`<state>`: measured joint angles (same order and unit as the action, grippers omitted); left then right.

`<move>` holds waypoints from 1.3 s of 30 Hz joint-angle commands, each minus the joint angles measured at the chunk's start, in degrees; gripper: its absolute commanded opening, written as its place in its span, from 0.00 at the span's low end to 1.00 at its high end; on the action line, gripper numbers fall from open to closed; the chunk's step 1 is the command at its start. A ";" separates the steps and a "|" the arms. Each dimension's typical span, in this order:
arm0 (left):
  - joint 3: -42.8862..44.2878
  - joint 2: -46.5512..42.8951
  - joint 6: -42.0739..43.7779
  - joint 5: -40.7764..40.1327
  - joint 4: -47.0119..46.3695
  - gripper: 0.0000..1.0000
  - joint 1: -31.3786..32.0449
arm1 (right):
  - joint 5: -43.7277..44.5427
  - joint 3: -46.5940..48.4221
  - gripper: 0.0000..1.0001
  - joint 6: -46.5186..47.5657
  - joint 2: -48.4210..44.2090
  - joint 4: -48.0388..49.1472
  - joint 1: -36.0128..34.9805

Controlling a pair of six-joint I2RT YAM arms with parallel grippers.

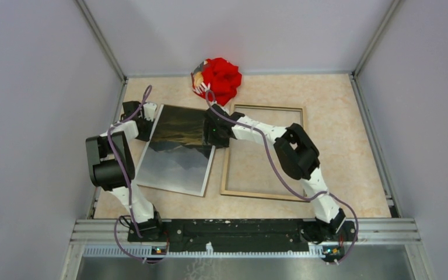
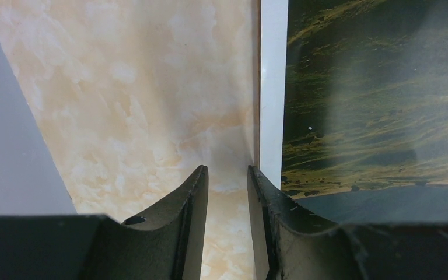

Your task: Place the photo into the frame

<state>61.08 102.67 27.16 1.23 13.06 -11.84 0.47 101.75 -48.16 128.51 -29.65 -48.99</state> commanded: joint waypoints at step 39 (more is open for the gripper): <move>-2.83 1.29 -1.66 4.64 4.61 0.34 3.34 | 16.55 28.30 0.61 15.67 12.58 -16.04 -9.46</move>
<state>60.45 102.48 27.18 -0.03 12.43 -10.79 16.21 125.16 -34.30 140.40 -49.84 -55.35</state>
